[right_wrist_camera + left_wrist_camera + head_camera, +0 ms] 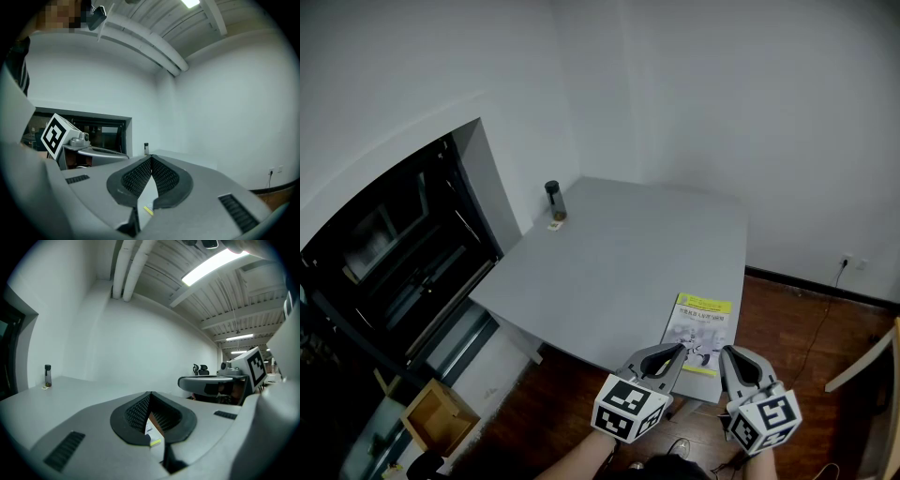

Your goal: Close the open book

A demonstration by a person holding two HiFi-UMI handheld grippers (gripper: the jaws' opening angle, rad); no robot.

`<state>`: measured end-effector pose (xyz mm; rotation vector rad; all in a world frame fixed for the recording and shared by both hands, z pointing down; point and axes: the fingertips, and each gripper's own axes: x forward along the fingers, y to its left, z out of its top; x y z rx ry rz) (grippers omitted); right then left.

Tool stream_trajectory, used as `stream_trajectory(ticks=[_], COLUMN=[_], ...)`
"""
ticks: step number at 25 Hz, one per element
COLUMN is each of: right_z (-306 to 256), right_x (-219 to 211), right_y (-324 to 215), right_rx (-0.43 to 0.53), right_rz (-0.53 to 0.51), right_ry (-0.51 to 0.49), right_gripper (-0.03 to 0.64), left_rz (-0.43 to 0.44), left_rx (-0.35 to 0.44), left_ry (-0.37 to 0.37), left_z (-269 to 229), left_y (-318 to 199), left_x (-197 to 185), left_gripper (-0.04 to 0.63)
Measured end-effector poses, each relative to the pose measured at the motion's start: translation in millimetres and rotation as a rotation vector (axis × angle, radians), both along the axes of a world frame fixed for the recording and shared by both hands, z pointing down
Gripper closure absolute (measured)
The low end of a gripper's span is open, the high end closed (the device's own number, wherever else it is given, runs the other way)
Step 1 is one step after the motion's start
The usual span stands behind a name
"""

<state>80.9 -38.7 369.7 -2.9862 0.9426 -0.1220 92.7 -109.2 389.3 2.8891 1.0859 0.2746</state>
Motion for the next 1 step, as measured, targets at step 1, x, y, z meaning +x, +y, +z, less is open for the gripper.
stream_trajectory(ticks=[1], right_z=[0.4], right_x=[-0.2], right_y=[-0.3], right_rx=[0.0], right_rz=[-0.001], right_ry=[-0.001], right_gripper=[0.614], left_rz=[-0.001], left_rx=[-0.002], left_ry=[0.0], left_z=[0.2], left_y=[0.0], left_x=[0.0], left_gripper=[0.591])
